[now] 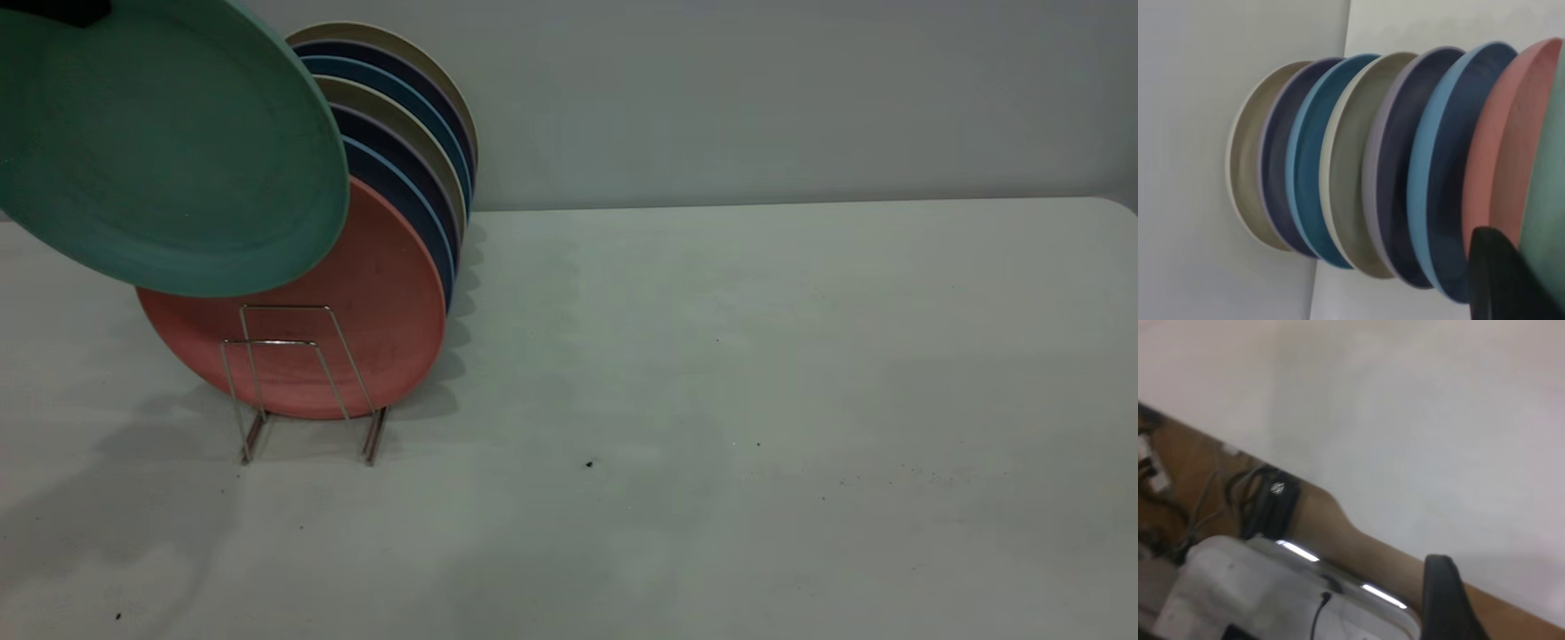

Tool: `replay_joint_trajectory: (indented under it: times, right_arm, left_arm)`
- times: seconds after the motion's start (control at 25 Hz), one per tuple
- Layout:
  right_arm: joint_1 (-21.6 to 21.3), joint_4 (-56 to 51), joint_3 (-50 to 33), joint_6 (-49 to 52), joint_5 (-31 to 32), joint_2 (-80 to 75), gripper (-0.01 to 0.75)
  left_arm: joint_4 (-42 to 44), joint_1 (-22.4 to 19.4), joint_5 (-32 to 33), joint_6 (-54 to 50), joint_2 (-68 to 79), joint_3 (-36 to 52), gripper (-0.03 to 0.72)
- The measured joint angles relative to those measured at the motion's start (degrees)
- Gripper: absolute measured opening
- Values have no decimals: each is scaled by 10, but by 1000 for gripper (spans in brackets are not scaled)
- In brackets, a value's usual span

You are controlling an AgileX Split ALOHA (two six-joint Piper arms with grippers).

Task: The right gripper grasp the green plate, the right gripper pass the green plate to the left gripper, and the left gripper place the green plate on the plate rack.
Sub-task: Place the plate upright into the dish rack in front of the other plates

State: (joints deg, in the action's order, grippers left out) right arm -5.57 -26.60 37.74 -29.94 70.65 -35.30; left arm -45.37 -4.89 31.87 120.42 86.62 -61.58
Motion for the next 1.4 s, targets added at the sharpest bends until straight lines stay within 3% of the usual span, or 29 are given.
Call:
replay_joint_trajectory:
  times: [0.52,1.4]
  right_arm:
    - [0,62,-92,58,-22,171,442]
    - [0,62,-101,60,-47,171,442]
  left_arm:
    - [84,68,-53,0,20,0,91]
    - [96,76,-66,0,72,0,91]
